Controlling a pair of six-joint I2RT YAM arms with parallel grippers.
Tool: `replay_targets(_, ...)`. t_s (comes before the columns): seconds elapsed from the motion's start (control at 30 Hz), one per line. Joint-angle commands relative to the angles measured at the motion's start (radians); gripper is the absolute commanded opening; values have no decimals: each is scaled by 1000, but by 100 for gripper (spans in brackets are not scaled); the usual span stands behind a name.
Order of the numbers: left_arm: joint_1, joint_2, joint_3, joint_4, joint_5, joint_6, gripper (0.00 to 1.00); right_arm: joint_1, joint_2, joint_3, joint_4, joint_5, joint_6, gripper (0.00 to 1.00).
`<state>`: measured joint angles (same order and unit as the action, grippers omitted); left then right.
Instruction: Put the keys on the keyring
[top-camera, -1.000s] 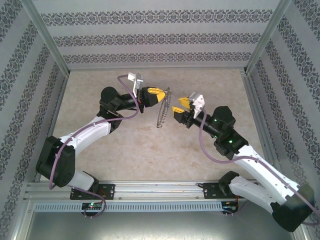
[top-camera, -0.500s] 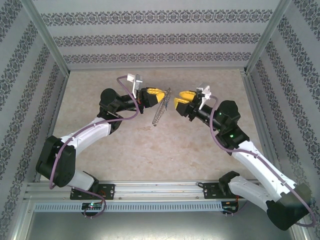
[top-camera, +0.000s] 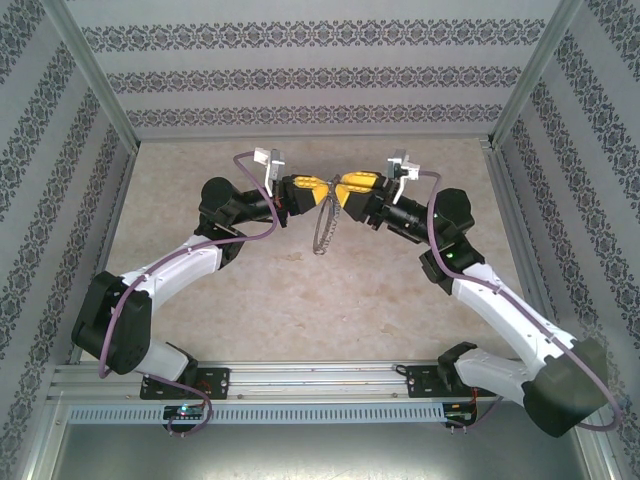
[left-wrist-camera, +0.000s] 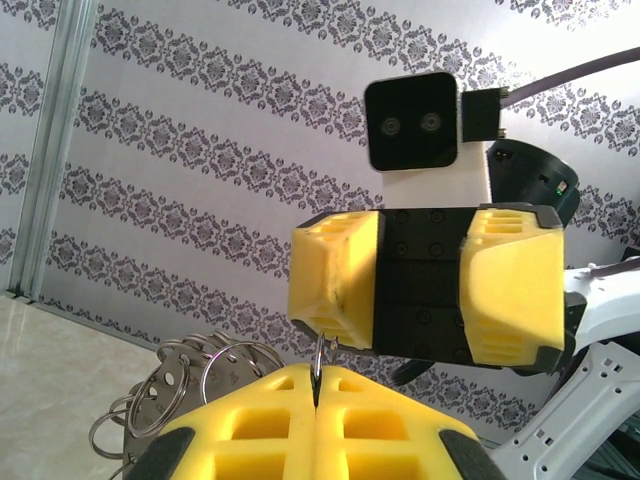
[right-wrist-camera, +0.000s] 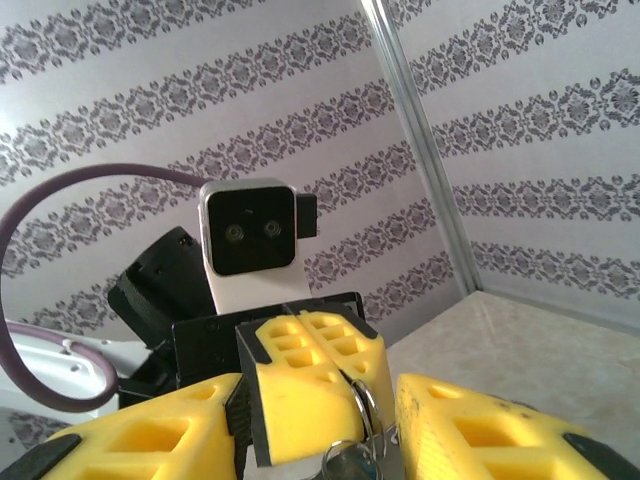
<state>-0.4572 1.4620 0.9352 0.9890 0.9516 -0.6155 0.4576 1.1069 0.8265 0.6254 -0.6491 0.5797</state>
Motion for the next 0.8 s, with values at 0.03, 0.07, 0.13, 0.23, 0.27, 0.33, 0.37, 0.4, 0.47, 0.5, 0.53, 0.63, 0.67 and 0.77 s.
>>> replay_targets(0.03, -11, -16, 0, 83, -17, -17, 0, -29, 42, 8, 229, -76, 159, 44)
replay_targets(0.07, -11, -16, 1, 83, -16, -17, 0, -33, 50, 5, 250, -78, 176, 44)
replay_targets(0.13, -11, -18, 4, 81, -18, -17, 0, -40, 69, 0, 287, -84, 208, 44)
replay_targets(0.23, -11, -19, 5, 73, -24, -10, 0, -47, 108, -10, 362, -98, 265, 42)
replay_targets(0.27, -11, -19, 7, 69, -26, -8, 0, -47, 118, -12, 381, -99, 278, 42)
replay_targets(0.33, -11, -24, 7, 62, -34, -2, 0, -47, 137, -25, 415, -100, 297, 41)
replay_targets(0.37, -11, -23, 7, 59, -36, 0, 0, -48, 141, -32, 423, -97, 299, 41)
replay_targets(0.4, -11, -26, 7, 52, -39, 6, 0, -48, 146, -40, 429, -93, 301, 41)
replay_targets(0.47, -11, -23, 7, 49, -43, 9, 0, -48, 154, -54, 441, -93, 304, 40)
replay_targets(0.5, -11, -23, 7, 50, -44, 9, 0, -48, 158, -62, 449, -92, 306, 40)
replay_targets(0.53, -11, -21, 7, 50, -45, 8, 0, -48, 162, -69, 454, -89, 309, 39)
replay_targets(0.63, -11, -14, 7, 56, -42, 1, 0, -48, 171, -85, 469, -87, 316, 38)
replay_targets(0.67, -11, -11, 7, 59, -42, 0, 0, -48, 173, -86, 471, -89, 318, 38)
replay_targets(0.77, -11, -7, 7, 69, -42, -6, 0, -47, 191, -87, 492, -93, 329, 38)
